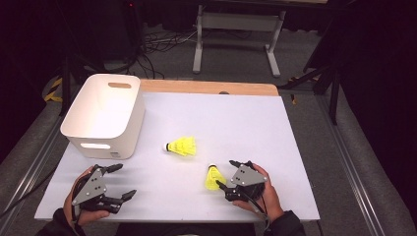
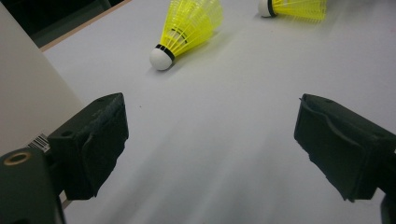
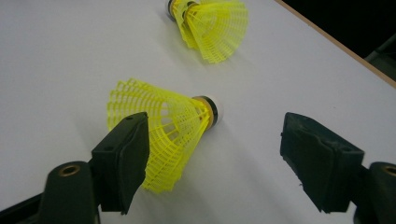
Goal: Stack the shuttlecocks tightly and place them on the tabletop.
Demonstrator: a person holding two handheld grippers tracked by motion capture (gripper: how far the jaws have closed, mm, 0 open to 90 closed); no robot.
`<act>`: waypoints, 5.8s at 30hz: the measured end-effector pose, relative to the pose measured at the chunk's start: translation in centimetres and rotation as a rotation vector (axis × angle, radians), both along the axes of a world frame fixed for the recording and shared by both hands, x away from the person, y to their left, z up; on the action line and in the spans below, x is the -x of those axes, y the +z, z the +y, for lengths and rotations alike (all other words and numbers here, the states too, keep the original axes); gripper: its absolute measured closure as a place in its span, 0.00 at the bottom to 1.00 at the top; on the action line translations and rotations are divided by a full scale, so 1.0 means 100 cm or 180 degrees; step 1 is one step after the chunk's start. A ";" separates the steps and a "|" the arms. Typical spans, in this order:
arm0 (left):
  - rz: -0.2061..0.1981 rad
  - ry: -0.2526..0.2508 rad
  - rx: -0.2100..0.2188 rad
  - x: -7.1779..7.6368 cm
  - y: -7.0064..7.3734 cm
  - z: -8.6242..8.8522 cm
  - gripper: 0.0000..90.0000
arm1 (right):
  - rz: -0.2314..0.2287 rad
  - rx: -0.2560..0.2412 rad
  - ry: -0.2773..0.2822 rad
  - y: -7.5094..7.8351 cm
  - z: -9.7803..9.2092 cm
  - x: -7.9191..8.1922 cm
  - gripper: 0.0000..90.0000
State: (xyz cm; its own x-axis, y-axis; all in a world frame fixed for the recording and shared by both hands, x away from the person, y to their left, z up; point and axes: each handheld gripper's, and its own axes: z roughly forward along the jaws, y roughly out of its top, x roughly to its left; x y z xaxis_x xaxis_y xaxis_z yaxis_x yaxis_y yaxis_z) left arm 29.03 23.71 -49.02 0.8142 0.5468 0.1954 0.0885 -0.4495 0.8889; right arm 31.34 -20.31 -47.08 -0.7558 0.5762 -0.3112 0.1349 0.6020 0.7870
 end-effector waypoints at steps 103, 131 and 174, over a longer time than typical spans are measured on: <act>-0.0019 -0.0058 0.0024 -0.011 -0.001 -0.005 0.12 | 0.0045 -0.0308 0.0095 0.015 -0.029 -0.013 0.99; -0.0047 -0.0038 -0.0009 -0.006 -0.001 -0.002 0.12 | 0.0013 -0.0314 0.0235 0.024 -0.031 -0.024 0.99; 0.0013 -0.0091 -0.0060 -0.008 -0.003 -0.005 0.12 | 0.0459 0.0131 0.0270 0.001 -0.005 -0.081 0.87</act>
